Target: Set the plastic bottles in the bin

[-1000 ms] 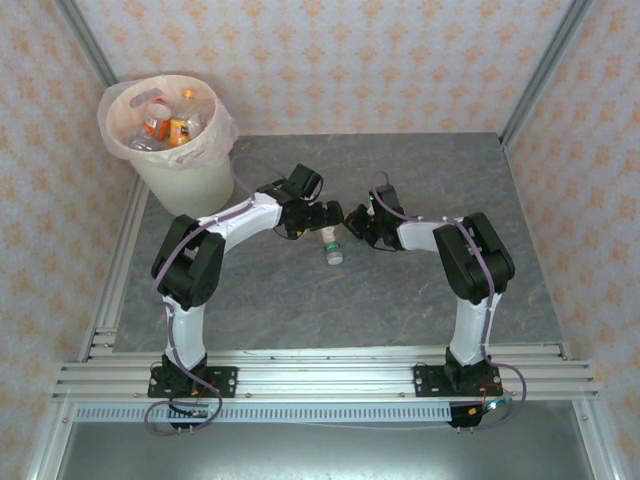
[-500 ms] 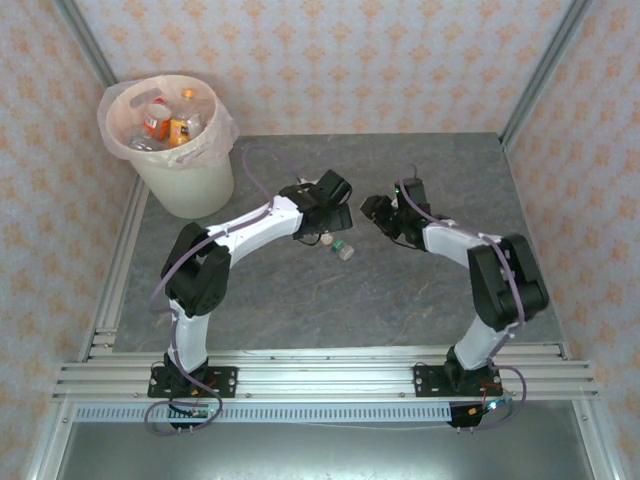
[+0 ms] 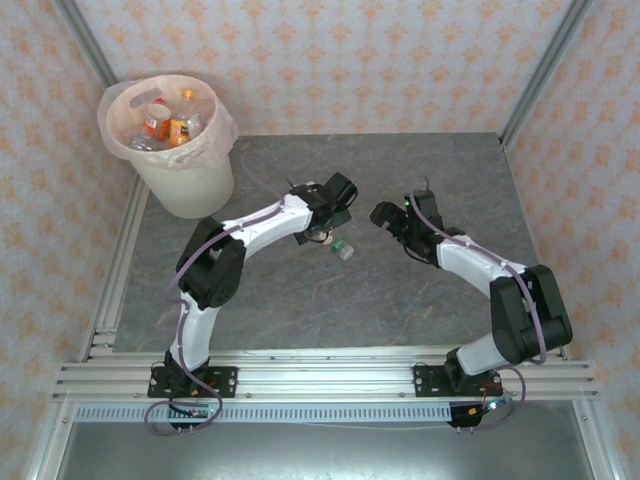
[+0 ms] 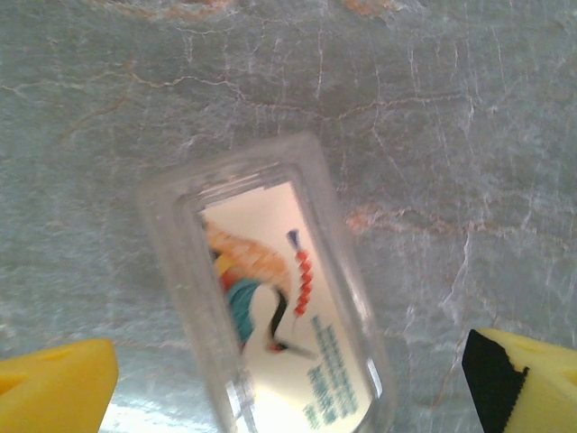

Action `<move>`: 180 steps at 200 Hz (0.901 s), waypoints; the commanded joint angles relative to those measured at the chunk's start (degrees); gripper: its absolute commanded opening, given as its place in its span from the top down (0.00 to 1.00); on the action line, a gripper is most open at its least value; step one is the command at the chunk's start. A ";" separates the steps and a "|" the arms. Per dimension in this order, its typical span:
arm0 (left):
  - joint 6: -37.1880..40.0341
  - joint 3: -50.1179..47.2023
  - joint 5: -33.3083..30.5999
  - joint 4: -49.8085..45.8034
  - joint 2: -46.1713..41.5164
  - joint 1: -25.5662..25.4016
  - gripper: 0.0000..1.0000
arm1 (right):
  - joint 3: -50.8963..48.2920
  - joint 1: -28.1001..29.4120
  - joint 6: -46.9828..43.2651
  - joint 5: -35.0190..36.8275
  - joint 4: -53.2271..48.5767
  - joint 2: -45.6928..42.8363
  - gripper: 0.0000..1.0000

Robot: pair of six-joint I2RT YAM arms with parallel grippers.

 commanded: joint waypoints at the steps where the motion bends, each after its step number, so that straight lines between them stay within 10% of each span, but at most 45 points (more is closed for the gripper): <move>1: -5.51 2.73 -2.42 -3.73 2.63 0.40 0.00 | 0.56 -0.07 -3.23 6.11 -3.93 -3.47 0.01; 72: -8.42 -0.74 -0.33 1.76 5.30 0.62 0.03 | -2.54 -0.07 -4.02 16.58 -5.83 -12.64 0.01; 180: -0.32 -5.63 -8.37 5.58 -3.11 -0.08 0.48 | -0.65 -0.07 -4.62 17.47 -8.22 -11.70 0.01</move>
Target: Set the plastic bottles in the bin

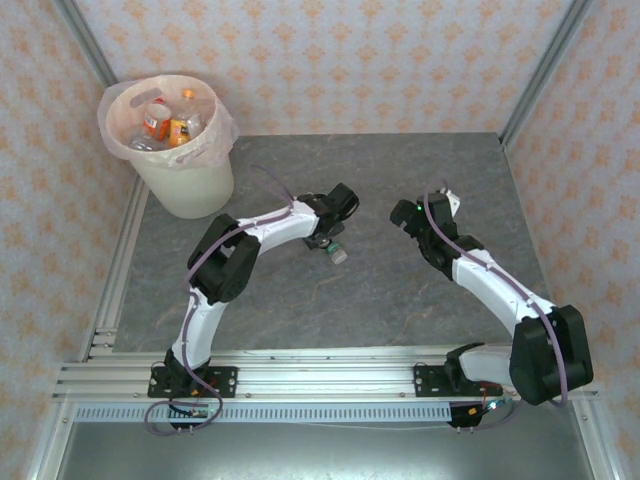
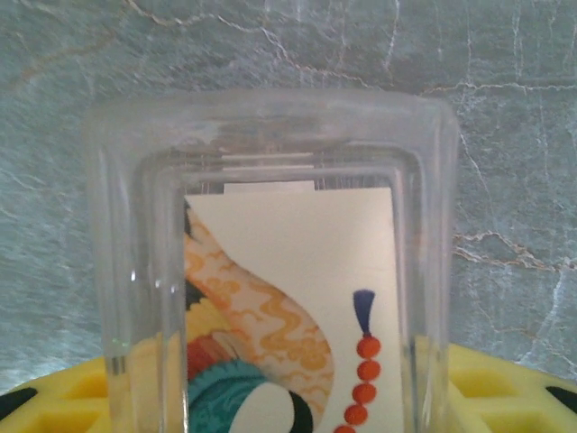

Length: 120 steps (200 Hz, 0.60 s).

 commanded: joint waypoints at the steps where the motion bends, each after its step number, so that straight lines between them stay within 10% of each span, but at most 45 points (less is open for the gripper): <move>1: 4.18 -1.74 -7.38 0.72 -6.72 -0.08 0.48 | 1.44 -0.07 -1.18 1.93 -1.29 0.43 0.01; 54: 16.98 0.80 -19.54 -3.93 -22.14 1.46 0.51 | 5.71 -0.07 -2.19 -0.72 -2.05 4.48 0.01; 120: 36.50 17.50 -11.08 -11.16 -30.04 17.51 0.51 | 9.07 -0.03 -1.85 -4.64 -2.44 8.56 0.01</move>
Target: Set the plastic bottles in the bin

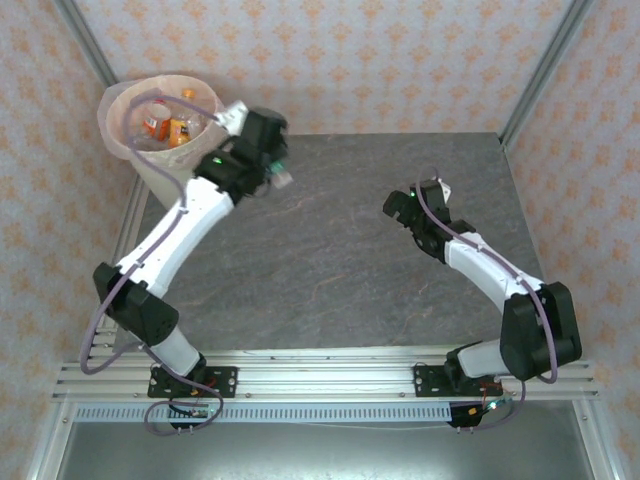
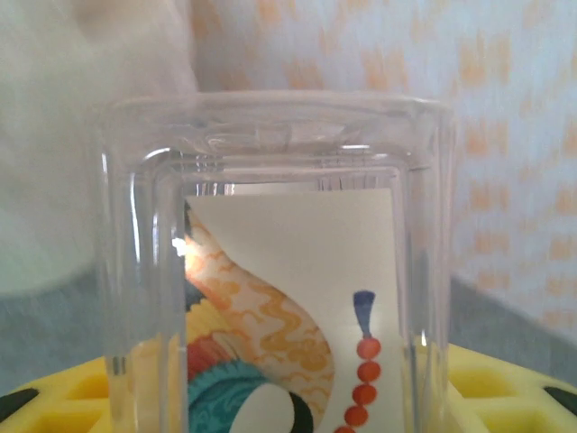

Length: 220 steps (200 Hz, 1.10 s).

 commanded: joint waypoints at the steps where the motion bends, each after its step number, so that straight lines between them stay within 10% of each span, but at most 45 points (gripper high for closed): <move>1: 10.52 7.00 0.64 -7.40 -0.55 4.07 0.51 | 1.91 -0.05 -0.55 -1.35 -1.30 0.78 0.01; 105: 17.90 18.05 -3.59 -3.84 3.40 24.45 0.51 | 1.36 -0.07 -1.90 -1.00 -2.76 -2.34 0.01; 183: 14.13 21.64 5.62 -3.62 14.31 34.07 0.49 | -2.04 -0.09 -1.21 0.89 -3.09 -5.43 0.01; 220: 13.60 26.68 7.34 -9.70 17.91 34.12 0.21 | -2.57 -0.07 -1.06 1.13 -3.09 -5.83 0.01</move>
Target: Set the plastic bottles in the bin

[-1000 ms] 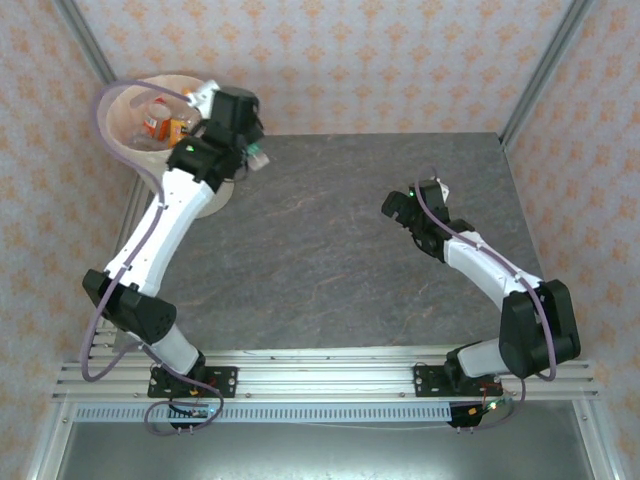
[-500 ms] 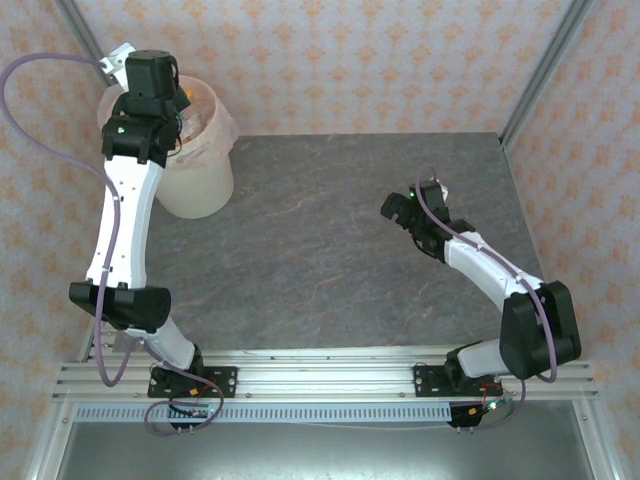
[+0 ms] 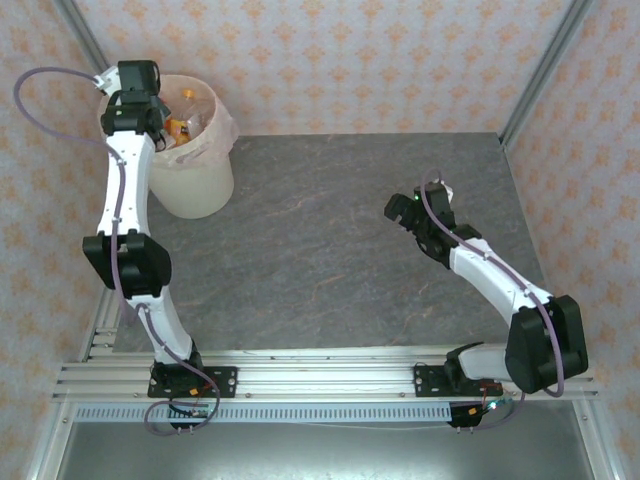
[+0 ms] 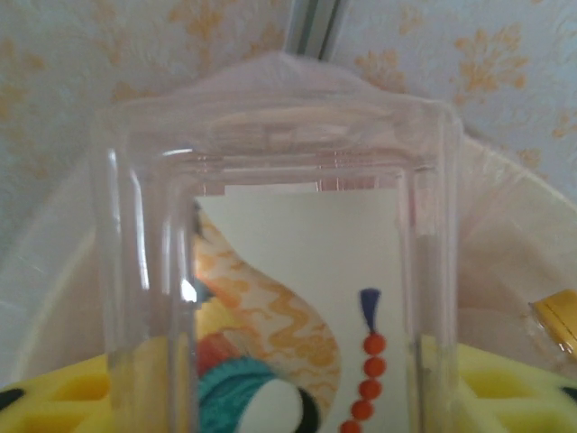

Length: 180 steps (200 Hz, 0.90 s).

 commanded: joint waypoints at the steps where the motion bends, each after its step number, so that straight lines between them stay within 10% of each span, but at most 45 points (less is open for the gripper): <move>1: -0.75 5.02 2.57 -3.70 -0.07 0.07 0.19 | -0.76 -0.07 -0.21 1.95 -0.98 -1.38 0.01; 34: 1.87 5.64 5.53 -4.70 -1.78 0.08 0.03 | -0.54 -0.07 -0.23 1.63 -0.77 -1.23 0.01; 116: 0.06 4.06 23.79 -2.01 -7.96 0.08 0.00 | -0.51 -0.14 0.07 1.61 -0.30 -1.48 0.01; 180: -1.95 -26.03 42.11 19.13 -30.25 0.00 0.00 | -4.69 -0.14 -6.15 10.35 5.25 -9.90 0.01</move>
